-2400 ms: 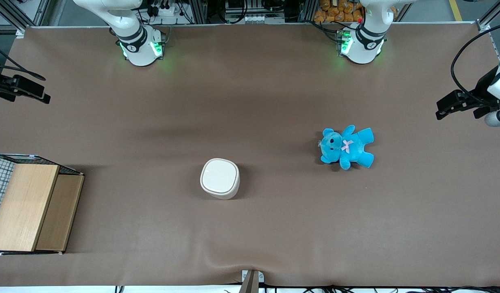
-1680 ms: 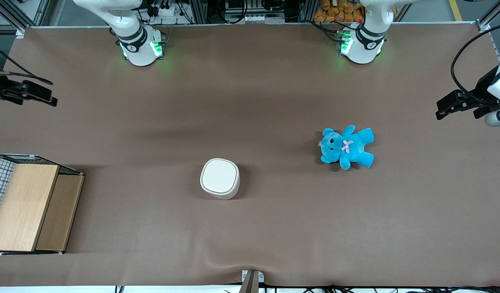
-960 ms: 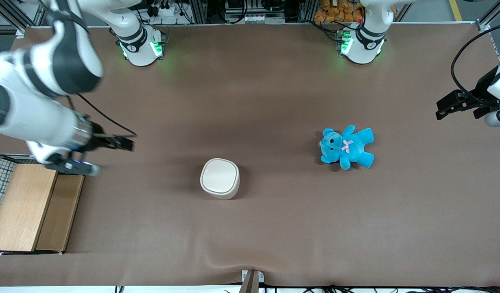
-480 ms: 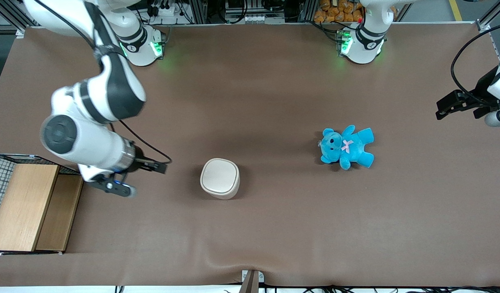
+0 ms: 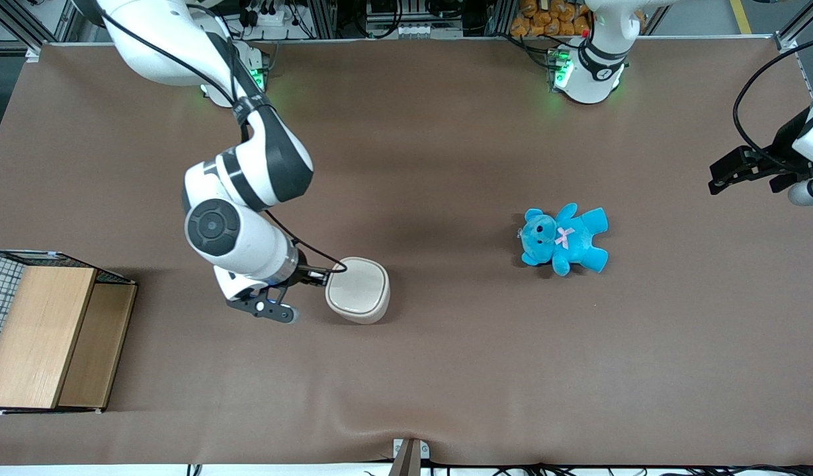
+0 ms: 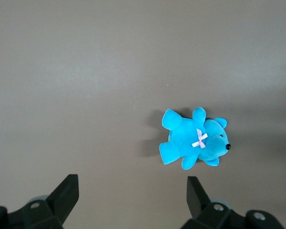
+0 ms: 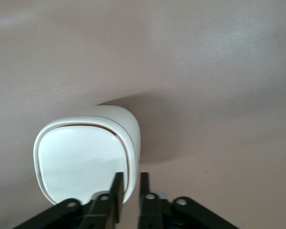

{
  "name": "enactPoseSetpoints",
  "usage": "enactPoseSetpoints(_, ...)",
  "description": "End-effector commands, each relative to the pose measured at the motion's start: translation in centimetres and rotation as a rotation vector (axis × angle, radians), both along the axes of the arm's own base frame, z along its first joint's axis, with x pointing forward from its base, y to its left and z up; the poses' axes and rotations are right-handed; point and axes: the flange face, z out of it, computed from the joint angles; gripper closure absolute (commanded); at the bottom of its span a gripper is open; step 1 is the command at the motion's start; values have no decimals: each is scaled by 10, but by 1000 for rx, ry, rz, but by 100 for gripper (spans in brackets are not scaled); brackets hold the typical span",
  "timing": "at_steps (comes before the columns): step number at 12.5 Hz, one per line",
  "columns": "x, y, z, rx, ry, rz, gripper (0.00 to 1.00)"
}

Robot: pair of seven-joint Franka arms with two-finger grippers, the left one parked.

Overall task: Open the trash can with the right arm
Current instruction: 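Lower the right gripper and close it onto the lid's edge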

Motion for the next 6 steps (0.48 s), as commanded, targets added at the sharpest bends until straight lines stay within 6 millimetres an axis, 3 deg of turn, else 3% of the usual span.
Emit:
enactPoseSetpoints(1,4,13,-13,-2,0,-13,100)
enactPoseSetpoints(6,-2,33,-38,-4,4,-13,100)
